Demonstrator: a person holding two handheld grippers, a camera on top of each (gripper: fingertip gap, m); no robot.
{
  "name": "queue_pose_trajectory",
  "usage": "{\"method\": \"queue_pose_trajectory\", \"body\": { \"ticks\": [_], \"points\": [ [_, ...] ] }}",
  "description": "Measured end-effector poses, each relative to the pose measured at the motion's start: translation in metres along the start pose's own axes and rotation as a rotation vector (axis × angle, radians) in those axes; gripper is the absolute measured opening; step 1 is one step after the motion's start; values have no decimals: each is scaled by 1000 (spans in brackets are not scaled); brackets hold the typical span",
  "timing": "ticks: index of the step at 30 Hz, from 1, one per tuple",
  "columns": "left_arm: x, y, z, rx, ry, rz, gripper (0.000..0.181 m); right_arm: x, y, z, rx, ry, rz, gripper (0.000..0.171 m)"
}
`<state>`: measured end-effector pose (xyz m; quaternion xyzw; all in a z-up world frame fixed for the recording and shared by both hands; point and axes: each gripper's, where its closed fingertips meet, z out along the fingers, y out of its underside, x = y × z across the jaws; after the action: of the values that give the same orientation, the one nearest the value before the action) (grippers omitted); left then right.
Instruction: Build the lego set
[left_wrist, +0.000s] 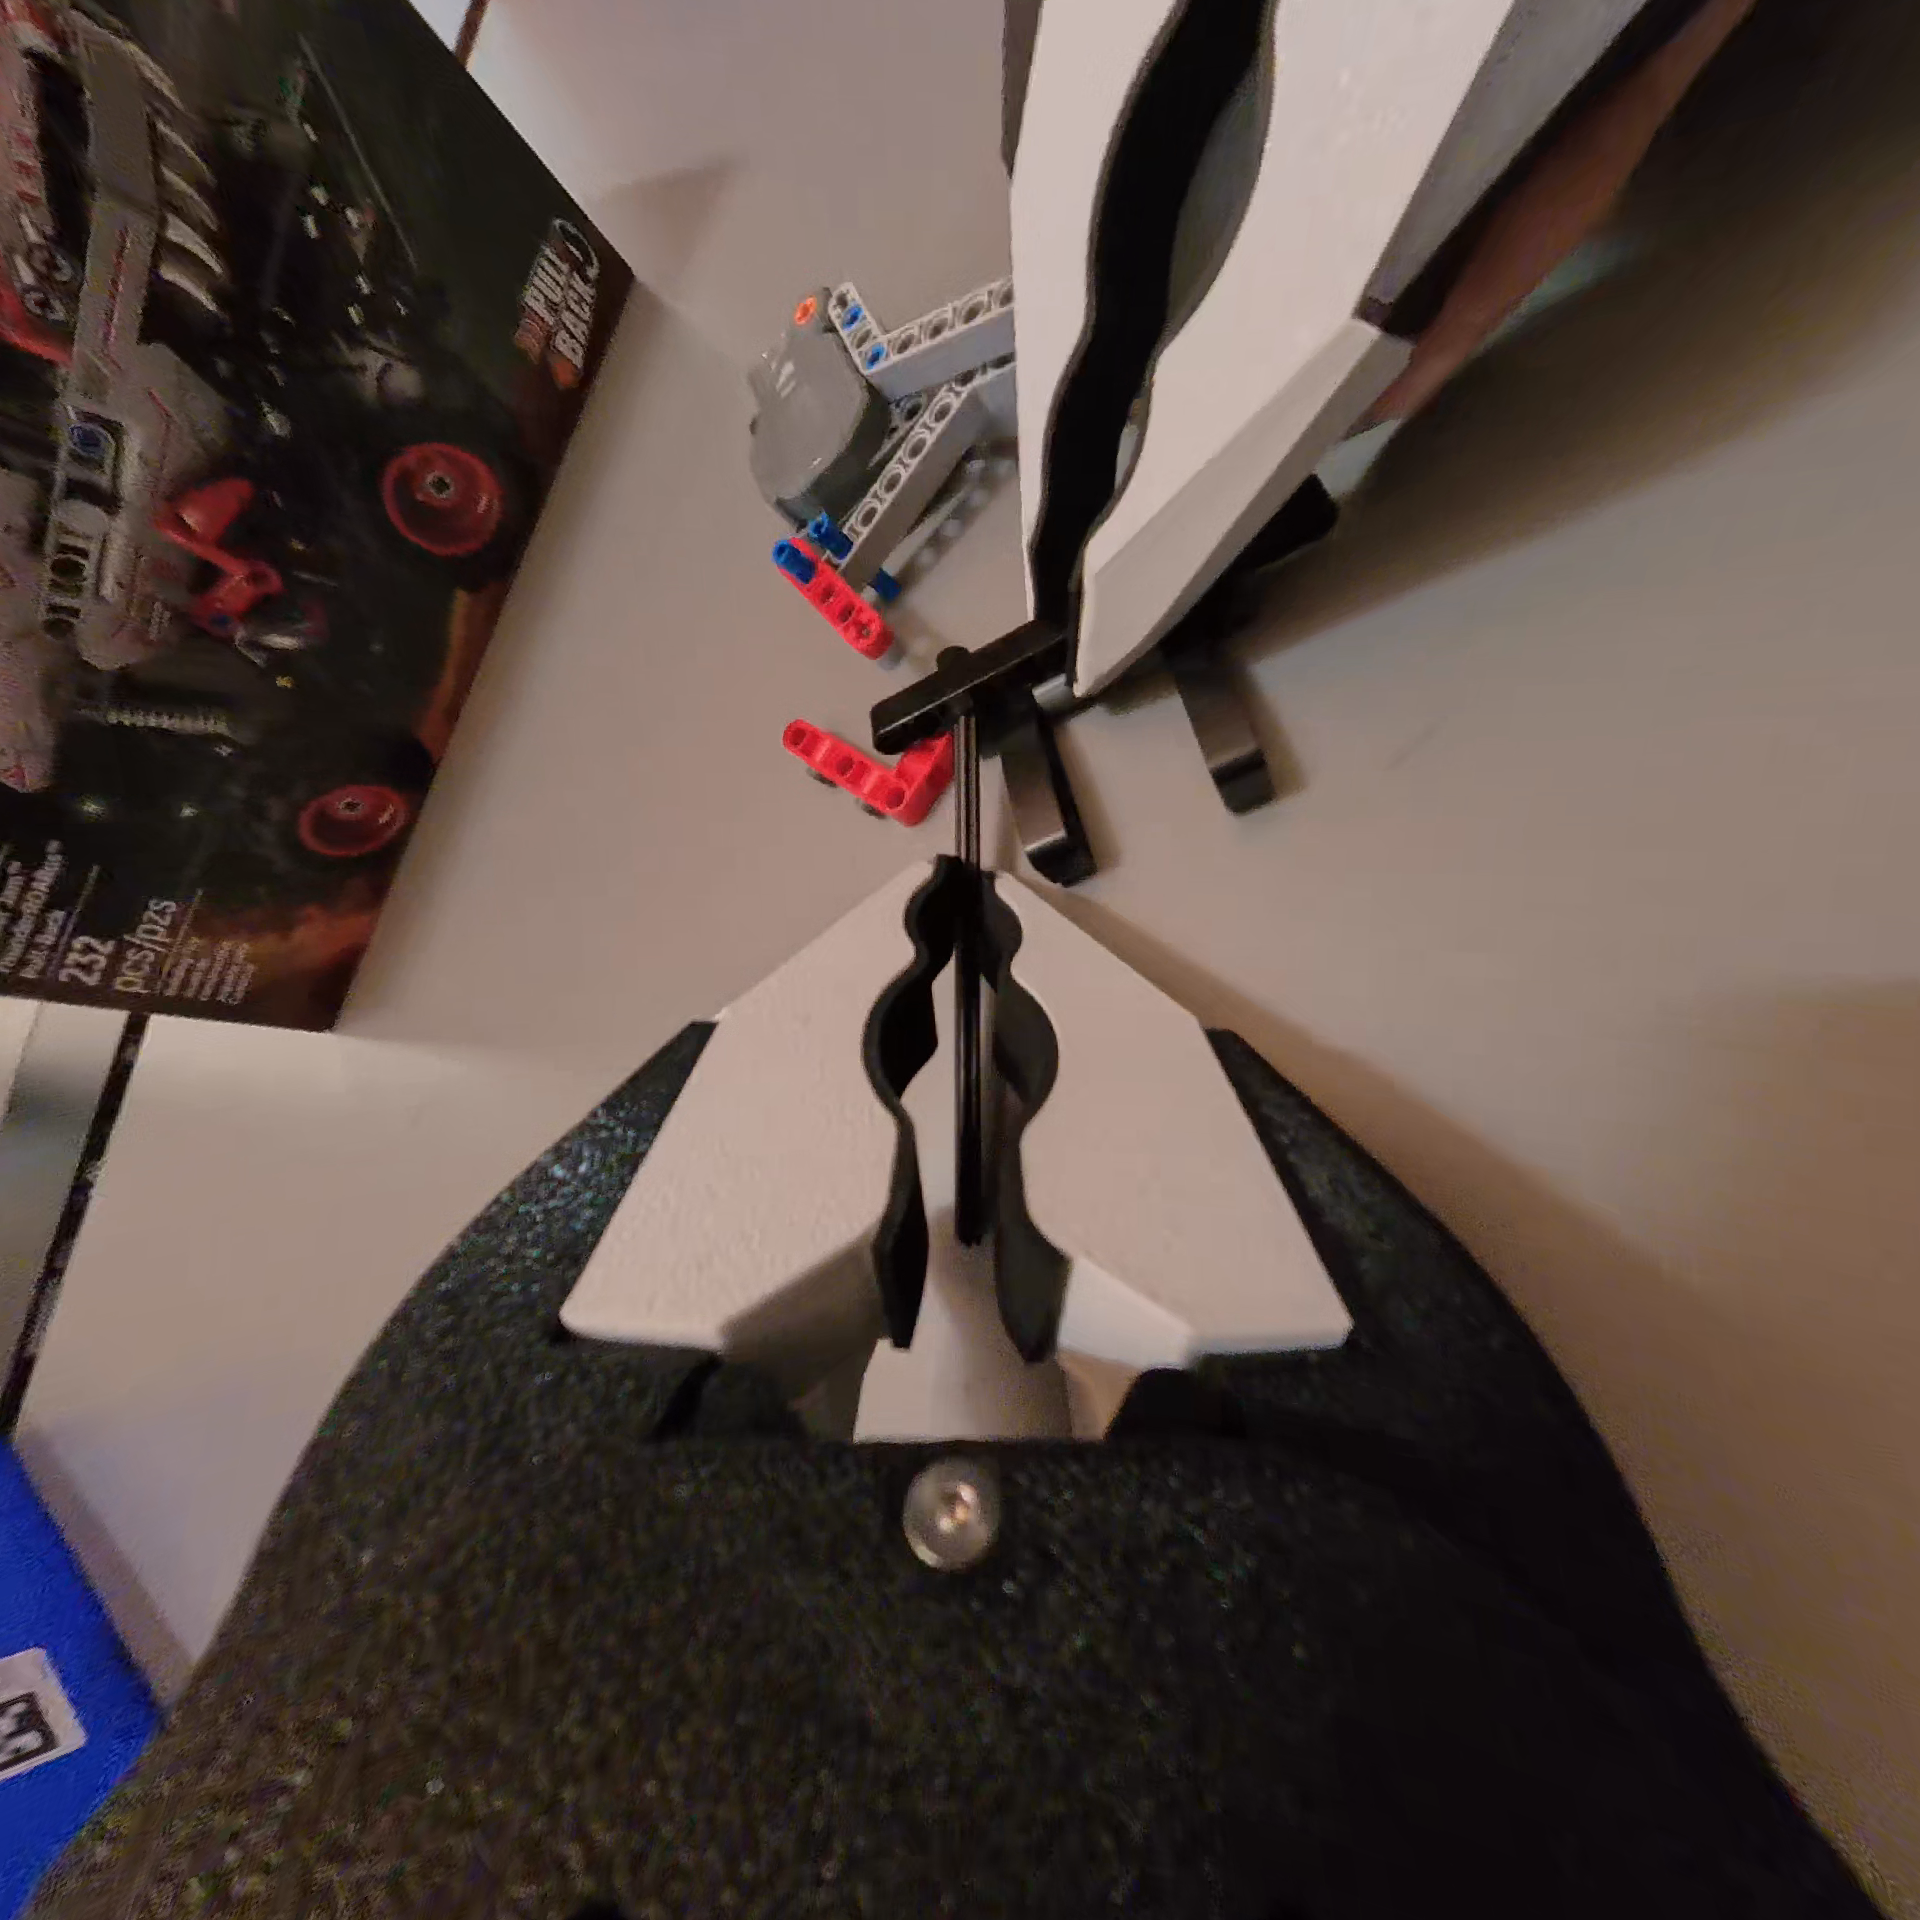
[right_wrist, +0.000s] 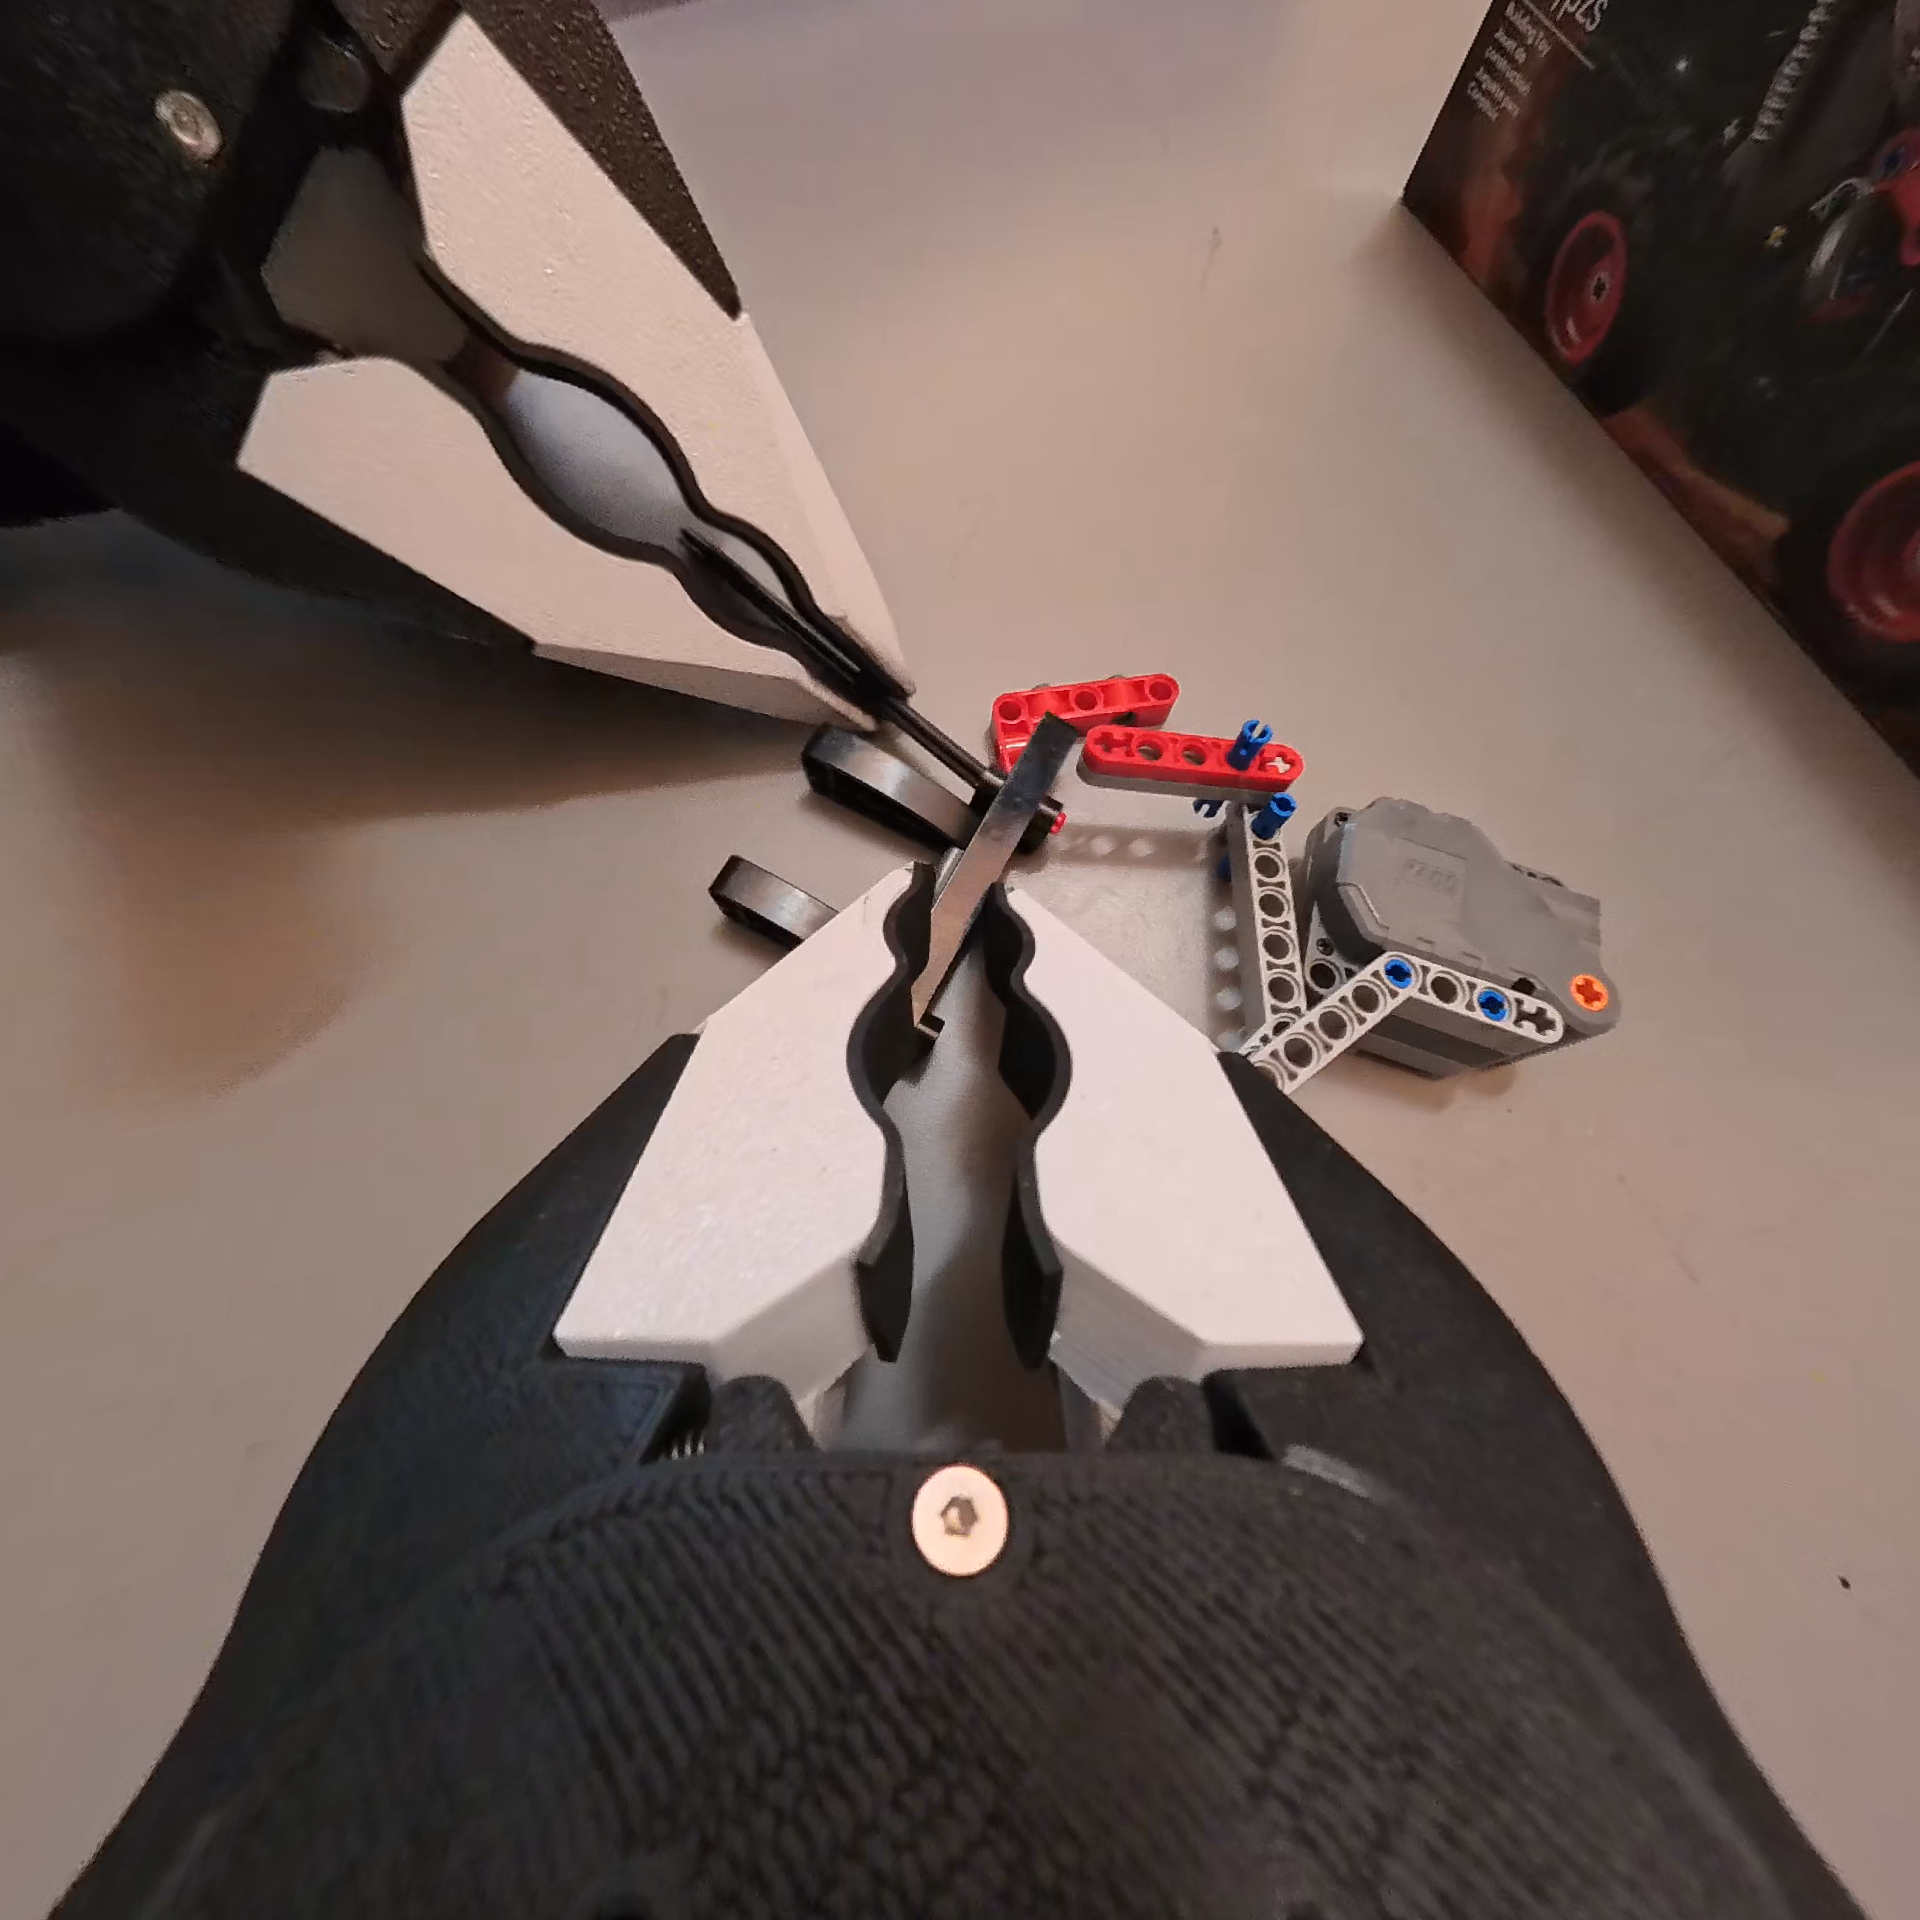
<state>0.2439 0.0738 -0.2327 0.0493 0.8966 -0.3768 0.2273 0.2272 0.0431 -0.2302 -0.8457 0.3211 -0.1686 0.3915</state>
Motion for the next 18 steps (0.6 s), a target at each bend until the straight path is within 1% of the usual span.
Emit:
{"method": "queue_pose_trajectory", "body": {
  "ticks": [2,4,6,9,12,15,16,18],
  "points": [
    [-1,-5,-5,9,-20,1,0,0,0,0,0,10,15,10],
    [0,-3,-5,-1,-44,-2,1,0,0,0,-1,27,-13,10],
    [1,-4,-6,-7,-55,-41,0,-1,0,0,-1,37,-28,10],
    [2,-3,-6,-87,-83,-88,0,-1,0,0,-2,53,-51,9],
    [3,0,-5,-126,-52,-197,0,-1,0,1,-3,67,-74,9],
    [4,2,-2,-78,1,-298,0,-1,-1,1,-2,64,-84,10],
    [4,2,-2,-75,3,-301,0,-1,-1,1,-2,68,-90,10],
    [4,2,-2,-104,-34,-241,0,-1,-1,1,-2,75,-100,10]
  ]
}}
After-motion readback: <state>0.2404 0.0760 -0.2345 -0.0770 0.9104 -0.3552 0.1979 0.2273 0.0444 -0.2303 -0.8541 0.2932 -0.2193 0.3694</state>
